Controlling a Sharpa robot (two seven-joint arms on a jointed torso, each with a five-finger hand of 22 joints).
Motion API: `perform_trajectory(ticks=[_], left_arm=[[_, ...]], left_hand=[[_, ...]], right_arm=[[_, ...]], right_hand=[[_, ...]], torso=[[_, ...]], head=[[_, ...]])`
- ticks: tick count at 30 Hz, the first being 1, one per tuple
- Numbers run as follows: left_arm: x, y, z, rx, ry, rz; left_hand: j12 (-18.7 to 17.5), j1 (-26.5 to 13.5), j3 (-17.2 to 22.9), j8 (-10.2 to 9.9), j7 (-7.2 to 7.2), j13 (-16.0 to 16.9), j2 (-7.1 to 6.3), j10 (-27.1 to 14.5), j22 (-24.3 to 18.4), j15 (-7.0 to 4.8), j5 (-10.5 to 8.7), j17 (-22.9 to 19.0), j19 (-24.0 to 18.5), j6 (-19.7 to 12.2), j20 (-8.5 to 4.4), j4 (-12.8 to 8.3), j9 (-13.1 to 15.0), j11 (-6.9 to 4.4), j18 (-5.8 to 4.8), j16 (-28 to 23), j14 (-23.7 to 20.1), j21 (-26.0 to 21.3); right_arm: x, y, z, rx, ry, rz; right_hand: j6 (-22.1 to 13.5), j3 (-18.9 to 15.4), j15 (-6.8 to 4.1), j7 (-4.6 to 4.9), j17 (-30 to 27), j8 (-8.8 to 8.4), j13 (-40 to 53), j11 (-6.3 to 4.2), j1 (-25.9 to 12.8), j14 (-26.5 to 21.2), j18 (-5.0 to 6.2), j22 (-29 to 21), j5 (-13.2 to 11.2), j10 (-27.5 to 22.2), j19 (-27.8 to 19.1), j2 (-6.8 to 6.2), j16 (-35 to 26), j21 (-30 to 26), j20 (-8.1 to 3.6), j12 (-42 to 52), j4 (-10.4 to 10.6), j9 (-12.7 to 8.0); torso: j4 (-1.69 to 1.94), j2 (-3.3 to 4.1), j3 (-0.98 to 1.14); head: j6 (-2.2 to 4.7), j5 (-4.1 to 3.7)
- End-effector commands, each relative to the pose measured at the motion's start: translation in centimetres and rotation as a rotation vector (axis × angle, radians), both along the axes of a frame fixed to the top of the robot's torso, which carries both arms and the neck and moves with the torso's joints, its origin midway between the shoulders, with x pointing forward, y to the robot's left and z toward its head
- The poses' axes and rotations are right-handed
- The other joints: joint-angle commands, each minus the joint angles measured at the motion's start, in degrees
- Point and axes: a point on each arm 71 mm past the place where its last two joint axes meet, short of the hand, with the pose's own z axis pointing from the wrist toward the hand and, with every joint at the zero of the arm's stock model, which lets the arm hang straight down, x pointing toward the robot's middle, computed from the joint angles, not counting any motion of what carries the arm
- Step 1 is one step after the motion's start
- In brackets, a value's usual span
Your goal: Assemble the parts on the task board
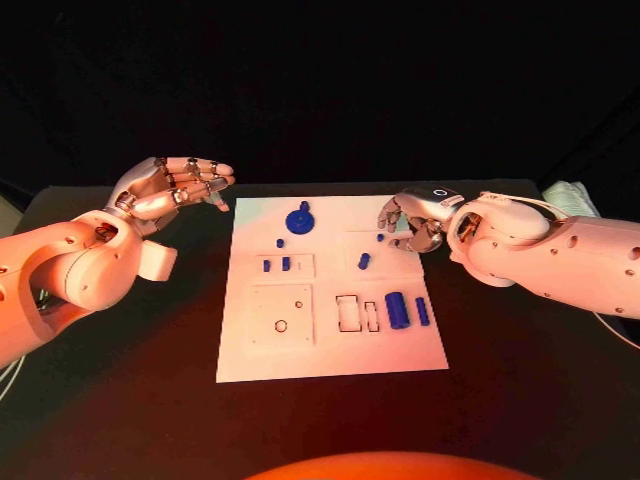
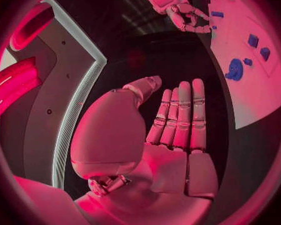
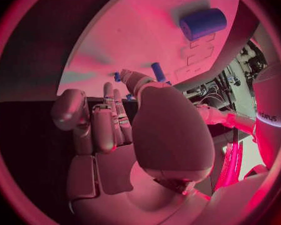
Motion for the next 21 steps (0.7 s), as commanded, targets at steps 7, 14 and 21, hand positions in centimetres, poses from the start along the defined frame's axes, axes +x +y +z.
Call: perform_trajectory(ticks=[7, 14, 21], left_arm=[[-0.2, 0.2, 0.2, -0.053, -0.006, -0.002], [-0.2, 0.4, 0.2, -0.049, -0.004, 0.008], [-0.2, 0.5, 0.2, -0.046, 0.000, 0.012]], left_hand=[[0.12, 0.45, -0.22, -0.29, 0.18, -0.13, 0.38, 0.22, -0.19, 0.07, -0.10, -0.09, 0.45, -0.46, 0.20, -0.04, 0.02, 0.14, 0.66, -0.34, 0.12, -0.36], [0.06, 0.52, -0.28, -0.37, 0.30, -0.16, 0.47, 0.12, -0.32, 0.11, -0.12, -0.14, 0.57, -0.58, 0.21, -0.04, -0.01, 0.21, 0.65, -0.52, 0.18, -0.55], [0.03, 0.65, -0.31, -0.49, 0.42, -0.19, 0.55, 0.05, -0.44, 0.14, -0.12, -0.19, 0.69, -0.76, 0.20, -0.08, -0.06, 0.27, 0.65, -0.67, 0.23, -0.70]], right_arm=[[0.4, 0.8, -0.8, -0.055, -0.037, -0.019], [0.7, 1.4, -1.2, -0.047, -0.039, -0.023], [1.0, 1.7, -1.6, -0.051, -0.025, -0.028]], right_hand=[[2.46, 3.61, 0.04, -0.17, 0.89, -0.08, -3.34, -0.23, -0.17, 2.54, -0.97, 1.86, -2.35, 2.18, 1.13, 0.88, 1.14, 2.22, -0.19, -1.28, -0.35, -0.16], [3.60, 6.15, 0.09, -0.11, 0.82, -0.03, -5.20, -0.14, -0.39, 2.55, -1.11, 2.60, -2.36, 3.57, 1.41, 1.35, 1.19, 2.99, -0.14, -2.12, -0.86, -0.11], [4.71, 8.92, 0.04, -0.16, 0.68, 0.22, -6.86, -0.21, -0.61, 2.51, -1.17, 3.16, -3.85, 5.18, 1.51, 2.70, 1.16, 3.47, -0.14, -2.94, -1.80, 0.19]], torso=[[0.12, 0.08, 0.11], [0.00, 0.12, 0.15], [-0.02, 0.10, 0.17]], head=[[-0.09, -0.25], [-0.24, -0.11], [-0.39, -0.19]])
